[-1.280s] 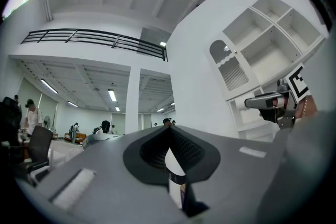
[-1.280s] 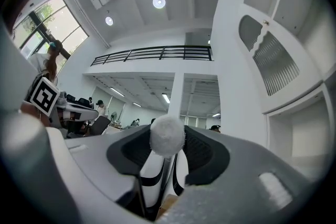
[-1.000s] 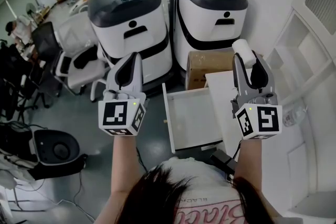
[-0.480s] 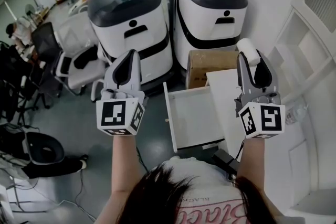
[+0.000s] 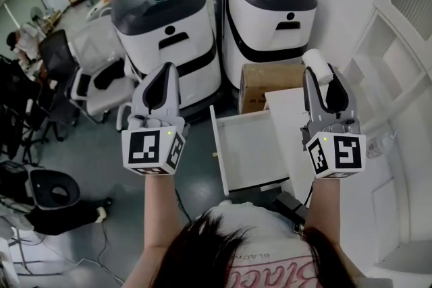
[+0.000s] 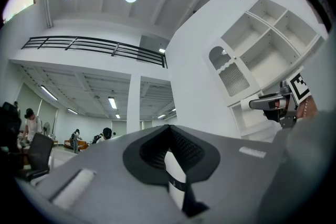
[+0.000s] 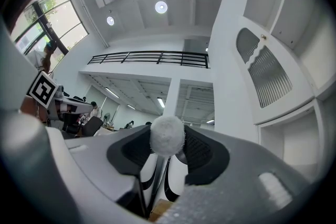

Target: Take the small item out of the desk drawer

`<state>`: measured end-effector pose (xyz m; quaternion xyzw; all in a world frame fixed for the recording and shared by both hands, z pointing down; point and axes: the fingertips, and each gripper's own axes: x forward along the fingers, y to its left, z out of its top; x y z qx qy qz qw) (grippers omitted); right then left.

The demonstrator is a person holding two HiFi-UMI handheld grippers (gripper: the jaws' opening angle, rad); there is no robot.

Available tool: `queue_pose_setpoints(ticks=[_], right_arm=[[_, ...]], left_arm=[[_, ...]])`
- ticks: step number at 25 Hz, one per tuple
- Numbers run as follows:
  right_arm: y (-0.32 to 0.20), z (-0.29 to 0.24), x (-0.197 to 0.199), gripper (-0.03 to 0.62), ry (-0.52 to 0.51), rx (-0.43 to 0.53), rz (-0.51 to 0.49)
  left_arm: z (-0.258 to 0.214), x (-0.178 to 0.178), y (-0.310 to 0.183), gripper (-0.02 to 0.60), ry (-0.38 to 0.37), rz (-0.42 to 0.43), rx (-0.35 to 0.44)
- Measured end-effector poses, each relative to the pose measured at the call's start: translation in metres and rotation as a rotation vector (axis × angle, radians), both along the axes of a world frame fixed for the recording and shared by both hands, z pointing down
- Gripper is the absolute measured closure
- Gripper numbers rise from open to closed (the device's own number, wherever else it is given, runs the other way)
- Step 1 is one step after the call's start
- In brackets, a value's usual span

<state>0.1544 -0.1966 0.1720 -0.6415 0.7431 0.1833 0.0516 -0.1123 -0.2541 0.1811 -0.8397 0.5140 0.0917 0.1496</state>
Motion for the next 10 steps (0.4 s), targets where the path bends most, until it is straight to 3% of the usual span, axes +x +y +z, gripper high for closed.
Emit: queue_pose_setpoints(ticks=[10], right_arm=[[0.0010,-0.0025,-0.0050,0.427,0.008,0.005,0.000]], left_arm=[[-0.0012,-0.0004,-0.0002,0.575,-0.002,0.008,0.003]])
